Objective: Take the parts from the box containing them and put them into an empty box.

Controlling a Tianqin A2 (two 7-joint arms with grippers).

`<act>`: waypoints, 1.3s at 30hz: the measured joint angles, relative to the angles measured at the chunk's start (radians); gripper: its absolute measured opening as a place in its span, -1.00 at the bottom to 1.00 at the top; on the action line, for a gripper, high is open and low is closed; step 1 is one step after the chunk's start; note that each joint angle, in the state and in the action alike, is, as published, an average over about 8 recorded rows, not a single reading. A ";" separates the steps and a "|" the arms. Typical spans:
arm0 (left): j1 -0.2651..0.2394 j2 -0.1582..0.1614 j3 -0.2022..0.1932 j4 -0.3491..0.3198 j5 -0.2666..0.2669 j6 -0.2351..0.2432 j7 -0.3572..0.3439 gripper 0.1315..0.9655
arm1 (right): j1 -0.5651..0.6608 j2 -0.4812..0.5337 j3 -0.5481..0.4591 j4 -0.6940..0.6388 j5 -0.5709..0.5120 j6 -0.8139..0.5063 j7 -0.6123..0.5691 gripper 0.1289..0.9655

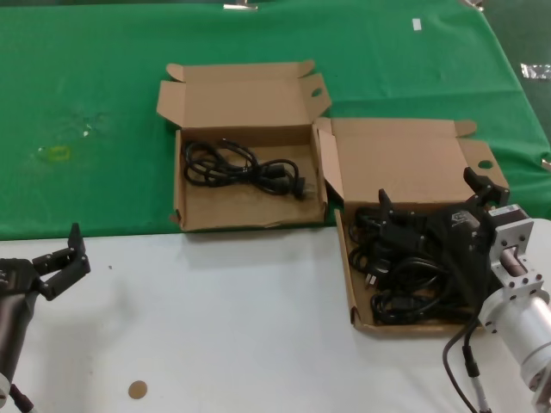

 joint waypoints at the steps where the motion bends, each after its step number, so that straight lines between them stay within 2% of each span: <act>1: 0.000 0.000 0.000 0.000 0.000 0.000 0.000 1.00 | 0.000 0.000 0.000 0.000 0.000 0.000 0.000 1.00; 39: 0.000 0.000 0.000 0.000 0.000 0.000 0.000 1.00 | 0.000 0.000 0.000 0.000 0.000 0.000 0.000 1.00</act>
